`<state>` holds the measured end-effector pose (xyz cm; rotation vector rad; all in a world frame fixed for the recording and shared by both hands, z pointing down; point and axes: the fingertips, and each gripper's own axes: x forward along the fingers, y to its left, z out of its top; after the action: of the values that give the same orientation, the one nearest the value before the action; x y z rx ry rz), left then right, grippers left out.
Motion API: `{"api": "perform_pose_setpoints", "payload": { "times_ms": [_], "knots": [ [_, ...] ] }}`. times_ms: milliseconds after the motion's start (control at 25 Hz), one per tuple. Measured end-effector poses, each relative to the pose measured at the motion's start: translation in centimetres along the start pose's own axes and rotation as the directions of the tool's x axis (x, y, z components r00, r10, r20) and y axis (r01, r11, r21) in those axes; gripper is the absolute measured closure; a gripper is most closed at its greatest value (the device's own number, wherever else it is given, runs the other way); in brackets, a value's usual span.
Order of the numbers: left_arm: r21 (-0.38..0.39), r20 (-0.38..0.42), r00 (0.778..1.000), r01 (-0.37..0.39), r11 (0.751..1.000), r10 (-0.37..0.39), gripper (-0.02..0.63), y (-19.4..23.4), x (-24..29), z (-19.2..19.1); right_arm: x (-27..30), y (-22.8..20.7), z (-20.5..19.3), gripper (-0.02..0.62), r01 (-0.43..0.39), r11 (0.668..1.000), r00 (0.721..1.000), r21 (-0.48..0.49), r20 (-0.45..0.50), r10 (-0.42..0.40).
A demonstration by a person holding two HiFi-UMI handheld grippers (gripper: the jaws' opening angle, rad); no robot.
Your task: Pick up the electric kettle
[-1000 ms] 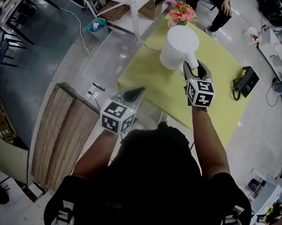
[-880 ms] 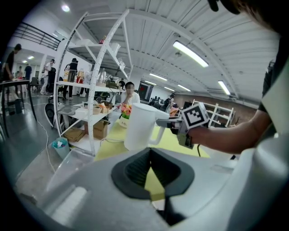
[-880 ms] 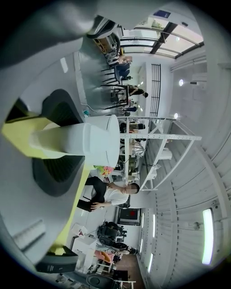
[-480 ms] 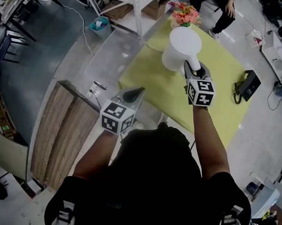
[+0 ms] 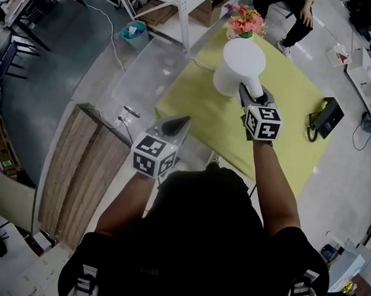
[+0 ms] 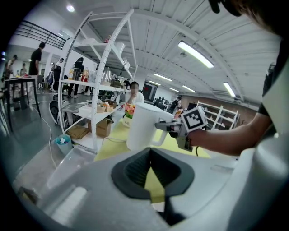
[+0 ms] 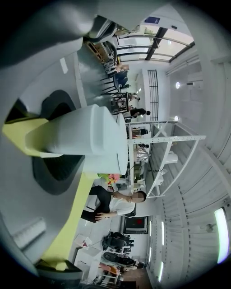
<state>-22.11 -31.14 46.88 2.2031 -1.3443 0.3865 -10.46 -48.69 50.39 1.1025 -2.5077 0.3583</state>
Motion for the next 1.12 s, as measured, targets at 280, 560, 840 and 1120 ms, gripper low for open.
{"api": "perform_pose_setpoints", "payload": {
  "times_ms": [280, 560, 840, 1120],
  "knots": [
    [-0.009, -0.003, 1.0, -0.017, 1.0, 0.017, 0.604, 0.1, 0.3, 0.0, -0.1, -0.1, 0.0, 0.443, -0.018, 1.0, 1.0, -0.016, -0.011, 0.018],
    [0.008, -0.003, 1.0, -0.02, 1.0, 0.02, 0.604, -0.5, 0.7, 0.3, -0.1, -0.9, 0.4, 0.454, -0.078, 0.997, 0.997, -0.015, 0.013, 0.078],
    [0.017, 0.019, 0.999, -0.04, 0.999, 0.04, 0.604, -0.6, 0.2, 0.8, 0.3, -1.3, 2.0, 0.457, -0.092, 0.996, 0.994, -0.022, 0.061, 0.093],
    [0.009, 0.021, 0.998, -0.065, 0.998, 0.065, 0.604, -0.2, -0.4, 0.4, -0.2, -1.0, 4.9, 0.472, -0.079, 0.996, 0.988, -0.031, 0.129, 0.082]
  ]
}}
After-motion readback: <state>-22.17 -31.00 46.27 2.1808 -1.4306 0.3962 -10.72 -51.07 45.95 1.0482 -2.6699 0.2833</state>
